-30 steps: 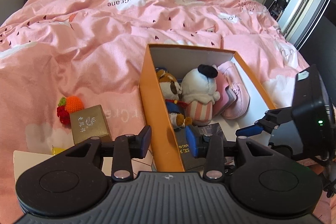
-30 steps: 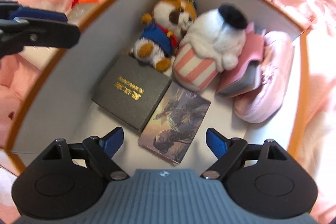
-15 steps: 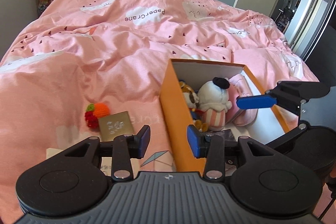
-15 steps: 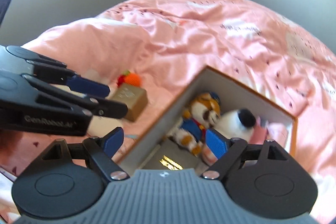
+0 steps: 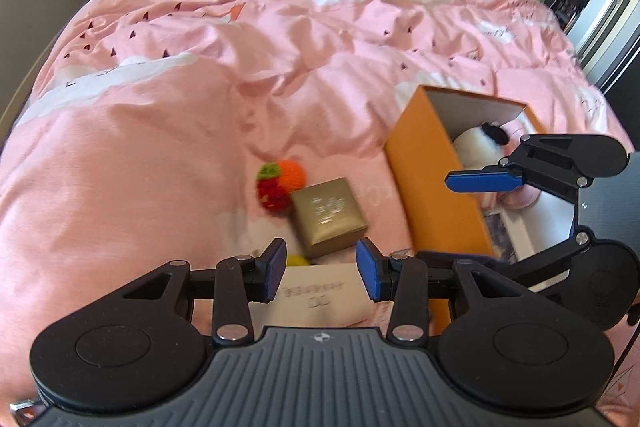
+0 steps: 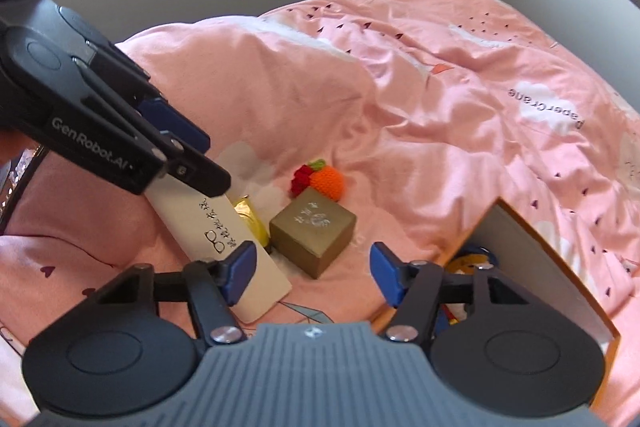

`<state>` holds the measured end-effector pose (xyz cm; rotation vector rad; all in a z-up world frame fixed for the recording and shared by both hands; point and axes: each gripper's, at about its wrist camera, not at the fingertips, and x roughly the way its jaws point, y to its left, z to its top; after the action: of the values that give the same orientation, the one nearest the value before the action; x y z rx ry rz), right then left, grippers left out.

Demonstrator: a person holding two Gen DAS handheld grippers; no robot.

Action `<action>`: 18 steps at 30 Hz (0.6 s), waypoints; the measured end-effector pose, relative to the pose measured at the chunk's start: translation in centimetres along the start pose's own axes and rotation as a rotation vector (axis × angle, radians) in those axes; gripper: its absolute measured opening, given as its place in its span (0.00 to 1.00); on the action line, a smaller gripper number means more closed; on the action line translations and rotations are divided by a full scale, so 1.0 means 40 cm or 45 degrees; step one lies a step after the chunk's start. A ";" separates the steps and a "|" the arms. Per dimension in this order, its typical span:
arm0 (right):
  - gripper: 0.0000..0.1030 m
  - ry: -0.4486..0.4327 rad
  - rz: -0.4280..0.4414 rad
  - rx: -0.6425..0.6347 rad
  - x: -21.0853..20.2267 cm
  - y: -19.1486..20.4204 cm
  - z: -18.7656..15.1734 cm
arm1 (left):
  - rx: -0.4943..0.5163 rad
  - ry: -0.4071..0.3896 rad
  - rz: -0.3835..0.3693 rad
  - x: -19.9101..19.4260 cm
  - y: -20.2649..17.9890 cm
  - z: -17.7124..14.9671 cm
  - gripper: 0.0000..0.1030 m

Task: Organize objects
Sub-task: 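Grasp the gold box with the right tool while the left tool approaches the orange crochet fruit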

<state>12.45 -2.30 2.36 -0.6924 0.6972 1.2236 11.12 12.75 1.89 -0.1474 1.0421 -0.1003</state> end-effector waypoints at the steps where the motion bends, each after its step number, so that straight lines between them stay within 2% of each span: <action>1: 0.53 0.017 0.012 -0.006 0.019 -0.001 0.005 | 0.015 0.015 0.015 0.004 0.008 0.002 0.47; 6: 0.50 0.126 0.035 -0.013 0.091 -0.002 0.028 | 0.148 0.094 0.054 0.028 0.022 0.016 0.47; 11: 0.51 0.207 0.089 0.206 0.160 -0.043 0.053 | 0.215 0.145 0.084 0.061 0.036 0.046 0.47; 15: 0.67 0.235 0.090 0.357 0.206 -0.059 0.066 | 0.289 0.180 0.123 0.093 0.041 0.067 0.47; 18: 0.67 0.270 0.087 0.431 0.245 -0.061 0.073 | 0.334 0.207 0.134 0.117 0.044 0.080 0.47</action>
<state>17.05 5.24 -3.33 -0.5220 1.0830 1.0676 16.25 14.00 -0.82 0.1555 1.1866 -0.1546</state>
